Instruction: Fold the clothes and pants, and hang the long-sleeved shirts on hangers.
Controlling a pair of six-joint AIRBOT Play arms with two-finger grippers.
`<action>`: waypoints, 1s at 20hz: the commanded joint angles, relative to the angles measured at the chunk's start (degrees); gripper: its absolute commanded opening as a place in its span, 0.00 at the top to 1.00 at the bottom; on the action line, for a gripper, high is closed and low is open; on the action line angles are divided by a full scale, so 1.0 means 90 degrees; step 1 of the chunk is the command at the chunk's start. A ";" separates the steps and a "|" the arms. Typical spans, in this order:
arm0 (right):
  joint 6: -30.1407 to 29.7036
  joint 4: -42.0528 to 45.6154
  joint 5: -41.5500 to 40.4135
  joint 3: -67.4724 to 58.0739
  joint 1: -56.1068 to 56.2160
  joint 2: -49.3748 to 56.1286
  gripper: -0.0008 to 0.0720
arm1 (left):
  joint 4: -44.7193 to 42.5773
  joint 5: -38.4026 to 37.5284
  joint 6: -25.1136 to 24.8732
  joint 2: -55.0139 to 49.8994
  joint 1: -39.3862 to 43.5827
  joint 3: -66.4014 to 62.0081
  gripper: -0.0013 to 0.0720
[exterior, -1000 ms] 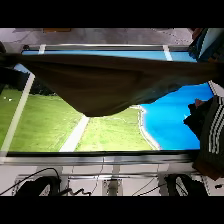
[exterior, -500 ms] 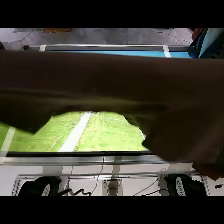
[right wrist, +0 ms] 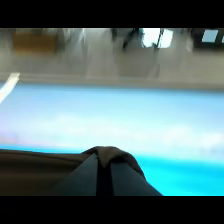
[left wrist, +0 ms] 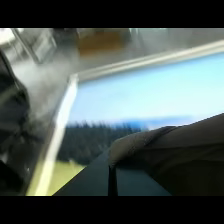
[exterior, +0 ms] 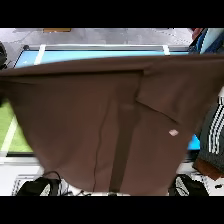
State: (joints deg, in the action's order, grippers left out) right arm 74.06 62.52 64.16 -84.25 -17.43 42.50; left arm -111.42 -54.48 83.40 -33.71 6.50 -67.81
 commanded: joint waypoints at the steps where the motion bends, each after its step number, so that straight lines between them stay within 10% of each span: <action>1: 0.0053 -0.0185 0.0585 0.0527 -0.0002 0.1707 0.96 | -0.0119 0.0015 -0.0061 -0.2040 -0.0010 0.0408 0.97; 7: 0.0056 -0.0478 -0.0923 0.0903 -0.0002 0.4437 0.96 | -0.0510 0.2363 -0.0559 -0.5372 -0.0015 0.0423 0.97; 13: 0.0053 -0.1486 -0.2310 0.0903 0.0000 0.5634 0.96 | -0.0568 0.4014 -0.0432 -0.6030 -0.0070 0.0391 0.97; 20: -0.0330 -0.1375 -0.1341 0.0903 0.0012 0.5523 0.96 | -0.0097 0.4012 0.1906 -0.5967 -0.0974 -0.0408 0.97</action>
State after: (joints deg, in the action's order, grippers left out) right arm 73.38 49.93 48.49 -76.16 -17.39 92.01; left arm -115.50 -19.20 92.03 -87.29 0.89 -69.58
